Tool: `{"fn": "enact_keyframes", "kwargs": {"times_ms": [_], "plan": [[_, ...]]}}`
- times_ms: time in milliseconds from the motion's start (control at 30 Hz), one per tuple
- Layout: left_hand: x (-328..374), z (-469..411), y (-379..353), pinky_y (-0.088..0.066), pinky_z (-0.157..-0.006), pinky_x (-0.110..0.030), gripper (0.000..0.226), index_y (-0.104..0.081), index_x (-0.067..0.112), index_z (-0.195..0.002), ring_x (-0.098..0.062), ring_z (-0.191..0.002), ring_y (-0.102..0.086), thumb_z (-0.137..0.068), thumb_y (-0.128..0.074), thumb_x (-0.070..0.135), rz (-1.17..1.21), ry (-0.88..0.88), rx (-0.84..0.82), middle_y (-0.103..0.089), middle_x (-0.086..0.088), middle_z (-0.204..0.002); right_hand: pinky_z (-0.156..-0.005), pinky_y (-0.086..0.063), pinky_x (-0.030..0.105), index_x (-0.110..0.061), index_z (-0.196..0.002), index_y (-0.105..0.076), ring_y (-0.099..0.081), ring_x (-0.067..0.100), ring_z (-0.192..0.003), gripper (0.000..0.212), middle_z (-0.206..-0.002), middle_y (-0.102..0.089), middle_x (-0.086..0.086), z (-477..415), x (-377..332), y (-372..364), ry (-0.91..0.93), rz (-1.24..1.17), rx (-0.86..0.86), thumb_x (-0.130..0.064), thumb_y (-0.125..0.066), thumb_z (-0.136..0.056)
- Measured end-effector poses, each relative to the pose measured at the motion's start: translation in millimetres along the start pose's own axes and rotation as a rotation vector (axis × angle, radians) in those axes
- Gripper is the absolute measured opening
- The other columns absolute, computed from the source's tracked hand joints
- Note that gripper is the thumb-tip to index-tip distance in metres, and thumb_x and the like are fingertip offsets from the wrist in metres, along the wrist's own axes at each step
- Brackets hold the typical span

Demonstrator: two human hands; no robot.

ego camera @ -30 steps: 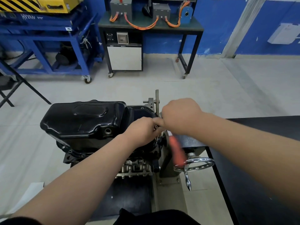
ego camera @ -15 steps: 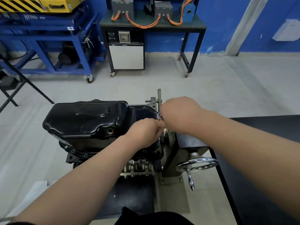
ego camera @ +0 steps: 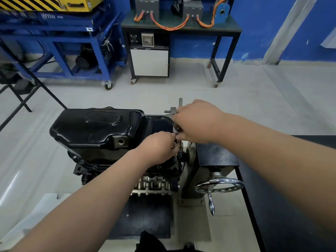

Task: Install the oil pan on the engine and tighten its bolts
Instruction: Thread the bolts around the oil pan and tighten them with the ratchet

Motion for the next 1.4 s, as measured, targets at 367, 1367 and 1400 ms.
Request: {"fn": "enact_keyframes", "kwargs": {"times_ms": [367,1367,1400], "plan": [[-12.0,-8.3,-0.1,-0.04,-0.055,-0.029,0.025,-0.053,0.019,-0.086,-0.017,-0.066,-0.056,-0.094,-0.043,0.041,0.043,-0.075,-0.05,-0.045,0.008,-0.064,-0.067,-0.044,0.033,-0.022,-0.091,-0.059,-0.056,0.023,-0.083,0.014,-0.094,-0.051,0.0,-11.8,0.7,6.1,0.02,-0.059,-0.123,-0.035,-0.053,-0.088],[2.6,-20.4,-2.1,-0.048,-0.062,-0.035,0.033,-0.056,0.018,-0.108,-0.028,-0.078,-0.059,-0.096,-0.036,0.041,-0.138,-0.116,-0.069,-0.062,-0.006,-0.088,-0.053,-0.04,0.028,-0.019,-0.075,-0.053,-0.052,0.02,-0.07,0.027,-0.075,-0.044,-0.004,-2.7,9.7,-9.8,-0.11,-0.08,-0.131,-0.041,-0.049,-0.09],[4.3,-20.4,-2.8,-0.048,-0.062,-0.035,0.032,-0.055,0.014,-0.101,-0.028,-0.078,-0.059,-0.096,-0.036,0.038,-0.144,-0.129,-0.093,-0.061,-0.007,-0.087,-0.061,-0.046,0.033,-0.018,-0.089,-0.056,-0.054,0.02,-0.08,0.013,-0.085,-0.046,-0.003,-1.1,13.3,-8.4,-0.016,-0.069,-0.144,-0.031,-0.053,-0.089]]}}
Point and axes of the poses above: each hand's wrist, its own z-axis away from the middle knuckle, its own y-axis out of the back of the hand, x = y × z, the point moved 2 cm from there along -z, towards the middle knuckle
